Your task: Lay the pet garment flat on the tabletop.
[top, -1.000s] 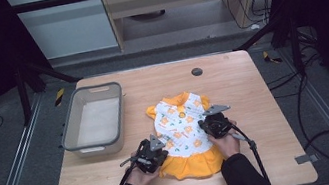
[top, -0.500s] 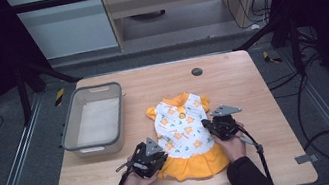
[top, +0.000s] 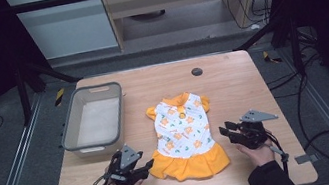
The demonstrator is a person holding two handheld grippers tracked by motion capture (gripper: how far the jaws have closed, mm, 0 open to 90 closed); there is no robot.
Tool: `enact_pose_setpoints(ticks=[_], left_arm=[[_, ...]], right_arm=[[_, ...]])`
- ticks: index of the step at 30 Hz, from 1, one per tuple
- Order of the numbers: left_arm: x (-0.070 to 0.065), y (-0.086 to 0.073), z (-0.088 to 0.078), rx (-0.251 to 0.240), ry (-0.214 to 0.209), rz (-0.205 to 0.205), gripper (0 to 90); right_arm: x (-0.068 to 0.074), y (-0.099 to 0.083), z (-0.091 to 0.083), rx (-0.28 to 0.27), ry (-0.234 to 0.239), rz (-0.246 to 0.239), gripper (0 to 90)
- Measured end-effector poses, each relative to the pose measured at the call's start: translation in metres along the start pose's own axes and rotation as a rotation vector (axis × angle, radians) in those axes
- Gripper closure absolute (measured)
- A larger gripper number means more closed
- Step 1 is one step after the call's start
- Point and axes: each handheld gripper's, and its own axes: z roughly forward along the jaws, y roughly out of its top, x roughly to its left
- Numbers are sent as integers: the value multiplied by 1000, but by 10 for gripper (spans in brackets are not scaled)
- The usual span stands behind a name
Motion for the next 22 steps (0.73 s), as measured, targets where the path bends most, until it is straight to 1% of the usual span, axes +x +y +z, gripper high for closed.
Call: enact_pose_setpoints(ticks=[1,2,3,6,7,8,9,11,12,15,16,17,18,19,21,22], left_arm=[[2,-2,-2,-6,5,-3,456],[2,-2,-2,-6,5,-3,440],[5,-7,-7,-13,13,-14,425],[10,-15,-14,-18,19,-33,386],[10,-15,-14,-18,19,-33,375],[12,-18,-17,-19,18,-46,375],[15,-23,-20,-24,19,-66,362],[17,-25,-22,-23,19,-74,348],[21,-30,-26,-31,26,-88,337],[26,-36,-32,-31,44,-103,323],[26,-36,-32,-31,44,-103,319],[30,-41,-34,-24,57,-104,313],[32,-43,-35,-24,70,-108,309],[34,-45,-36,-23,78,-109,306],[38,-49,-38,-27,83,-126,292],[40,-51,-39,-29,89,-125,281]], right_arm=[[-1,-1,-3,-7,1,-2,578],[-1,-1,-3,-7,1,-2,578],[-2,-5,-9,-10,-4,-3,508],[-5,-10,-16,-10,-12,1,441],[-5,-10,-16,-10,-12,1,441],[-7,-12,-19,-10,-16,-1,417],[-11,-16,-23,-9,-28,6,373],[-13,-18,-24,-10,-36,9,359],[-16,-23,-26,0,-53,26,336],[-18,-27,-27,1,-61,22,298],[-18,-27,-27,1,-61,22,298],[-20,-28,-28,-8,-78,14,277],[-21,-29,-29,-10,-86,17,264],[-22,-30,-30,-12,-95,20,255],[-26,-32,-31,-12,-114,22,240],[-28,-33,-31,-11,-122,22,233]])
